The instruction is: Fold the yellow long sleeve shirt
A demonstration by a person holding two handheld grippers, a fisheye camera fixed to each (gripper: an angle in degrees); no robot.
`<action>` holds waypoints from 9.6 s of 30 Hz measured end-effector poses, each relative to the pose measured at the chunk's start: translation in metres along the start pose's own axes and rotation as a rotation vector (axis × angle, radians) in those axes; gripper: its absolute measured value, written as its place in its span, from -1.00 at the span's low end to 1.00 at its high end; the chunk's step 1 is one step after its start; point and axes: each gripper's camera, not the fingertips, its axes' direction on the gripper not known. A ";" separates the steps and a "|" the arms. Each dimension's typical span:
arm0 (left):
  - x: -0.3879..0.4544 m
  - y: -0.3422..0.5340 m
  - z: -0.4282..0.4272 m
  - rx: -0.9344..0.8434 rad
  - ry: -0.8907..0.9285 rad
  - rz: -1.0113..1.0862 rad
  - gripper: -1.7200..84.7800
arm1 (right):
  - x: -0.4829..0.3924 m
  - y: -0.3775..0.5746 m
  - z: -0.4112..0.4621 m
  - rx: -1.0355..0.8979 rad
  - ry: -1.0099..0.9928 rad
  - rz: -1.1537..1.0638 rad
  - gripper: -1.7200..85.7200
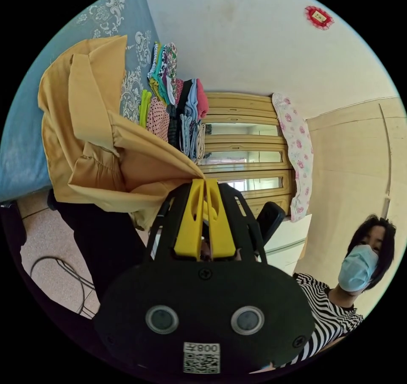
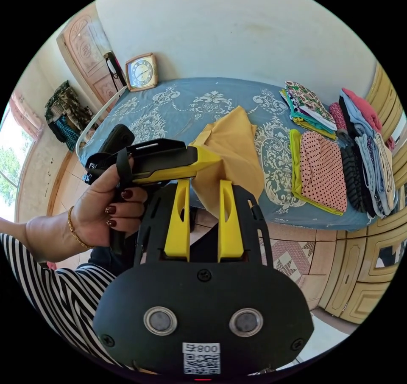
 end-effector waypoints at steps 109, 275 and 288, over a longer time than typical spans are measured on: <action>0.828 0.299 0.059 0.705 -0.267 1.170 -0.96 | -0.354 -0.051 -0.563 0.737 -0.062 -0.500 -0.95; 0.422 -0.205 -0.350 0.626 -1.354 -0.096 -0.91 | 0.237 -1.239 0.524 -0.453 -0.763 -0.181 -0.95; 0.400 -0.252 -0.176 0.262 -1.046 0.203 -0.90 | 0.166 -1.319 0.491 -0.365 -0.320 -0.387 -0.90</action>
